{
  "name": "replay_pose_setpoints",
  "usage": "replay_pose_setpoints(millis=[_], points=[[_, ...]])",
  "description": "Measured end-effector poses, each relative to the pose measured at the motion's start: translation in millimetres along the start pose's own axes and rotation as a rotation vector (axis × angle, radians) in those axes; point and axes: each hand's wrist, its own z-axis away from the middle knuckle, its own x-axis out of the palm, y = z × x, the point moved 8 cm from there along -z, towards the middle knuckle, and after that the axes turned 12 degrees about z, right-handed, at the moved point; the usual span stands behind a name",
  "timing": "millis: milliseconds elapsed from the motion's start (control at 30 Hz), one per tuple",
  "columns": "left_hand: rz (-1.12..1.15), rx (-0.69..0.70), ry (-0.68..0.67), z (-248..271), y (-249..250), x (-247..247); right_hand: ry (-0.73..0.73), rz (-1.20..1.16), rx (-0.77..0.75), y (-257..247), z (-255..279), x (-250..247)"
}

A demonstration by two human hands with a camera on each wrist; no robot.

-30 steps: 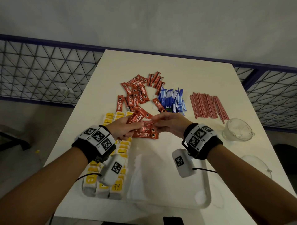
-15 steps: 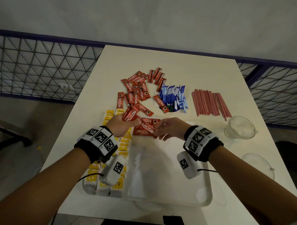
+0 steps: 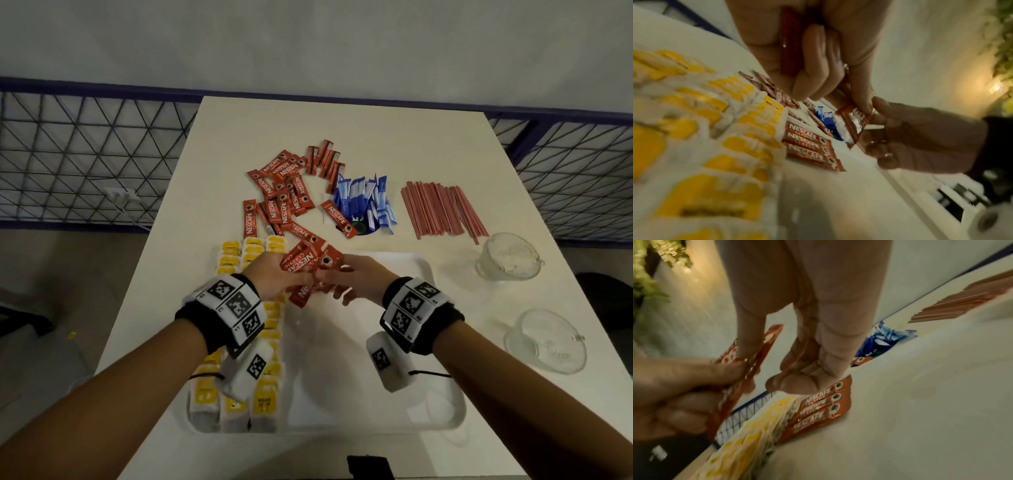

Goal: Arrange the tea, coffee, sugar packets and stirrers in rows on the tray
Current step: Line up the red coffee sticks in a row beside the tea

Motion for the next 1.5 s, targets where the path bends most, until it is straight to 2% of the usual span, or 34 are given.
replay_pose_setpoints(millis=[100, 200, 333, 433, 567, 800, 1167, 1333, 1500], points=[[-0.163, -0.010, -0.072, -1.6, 0.4, 4.3, 0.080, -0.152, 0.023, 5.7, 1.3, -12.8], [-0.283, -0.025, -0.121, -7.1, -4.5, 7.7, 0.068, -0.007, 0.099, 17.3, 4.4, -16.1], [-0.327, -0.013, -0.054, -13.6, -9.1, -3.7, 0.031, 0.150, 0.220, 42.5, 8.7, -10.9], [-0.376, 0.002, -0.018, -15.4, -8.0, -10.1, 0.041, 0.134, 0.274, 57.8, 9.0, -5.1], [-0.495, 0.034, -0.071, -17.2, -6.5, -4.3, 0.103, 0.075, 0.312, 62.6, 4.6, -2.5], [-0.770, 0.016, -0.178, -21.4, -12.0, 13.3, 0.104, 0.147, 0.391, 61.8, -8.8, -2.3], [-1.168, 0.029, -0.191, -18.7, -12.8, 28.3, 0.114, 0.312, 0.494, 69.2, -12.8, -6.7], [-1.212, 0.035, -0.153, -19.6, -11.2, 31.5, 0.122, 0.344, 0.476, 68.0, -18.7, -8.7], [-1.115, 0.038, -0.115, -22.7, -12.4, 28.1, 0.080, 0.315, 0.465, 66.6, -21.9, -9.7]])
